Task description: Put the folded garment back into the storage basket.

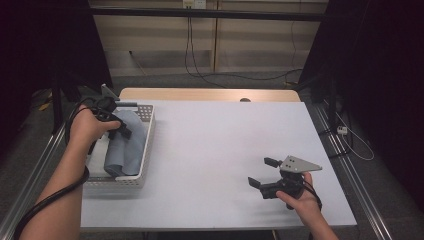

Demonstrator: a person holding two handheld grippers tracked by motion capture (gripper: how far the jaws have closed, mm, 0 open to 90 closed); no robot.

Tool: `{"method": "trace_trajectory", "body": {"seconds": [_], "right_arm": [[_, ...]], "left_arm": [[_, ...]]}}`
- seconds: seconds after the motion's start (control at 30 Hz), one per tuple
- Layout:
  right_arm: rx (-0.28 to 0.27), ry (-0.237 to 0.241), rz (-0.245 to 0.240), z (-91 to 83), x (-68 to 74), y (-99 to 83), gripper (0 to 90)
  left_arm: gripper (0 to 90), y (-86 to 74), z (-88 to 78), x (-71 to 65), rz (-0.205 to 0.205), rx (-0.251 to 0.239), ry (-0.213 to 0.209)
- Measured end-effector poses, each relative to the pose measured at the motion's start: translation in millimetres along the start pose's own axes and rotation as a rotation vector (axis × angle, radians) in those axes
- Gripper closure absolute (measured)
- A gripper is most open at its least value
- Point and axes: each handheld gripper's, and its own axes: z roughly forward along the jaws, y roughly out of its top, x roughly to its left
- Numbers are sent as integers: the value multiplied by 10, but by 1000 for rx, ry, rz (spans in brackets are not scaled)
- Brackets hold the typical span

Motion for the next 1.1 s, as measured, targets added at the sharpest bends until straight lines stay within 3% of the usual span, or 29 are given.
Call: {"method": "trace_trajectory", "body": {"seconds": [0.3, 0.57, 1.1], "right_arm": [[2, 1, 0, 7, 3, -2, 64], [1, 2, 0, 9, 1, -4, 64], [3, 4, -1, 10, 7, -1, 64]], "left_arm": [[556, 11, 21, 41, -4, -18, -1], [544, 16, 44, 88, -36, -43, 2], [491, 4, 38, 187, -48, -73, 34]]}}
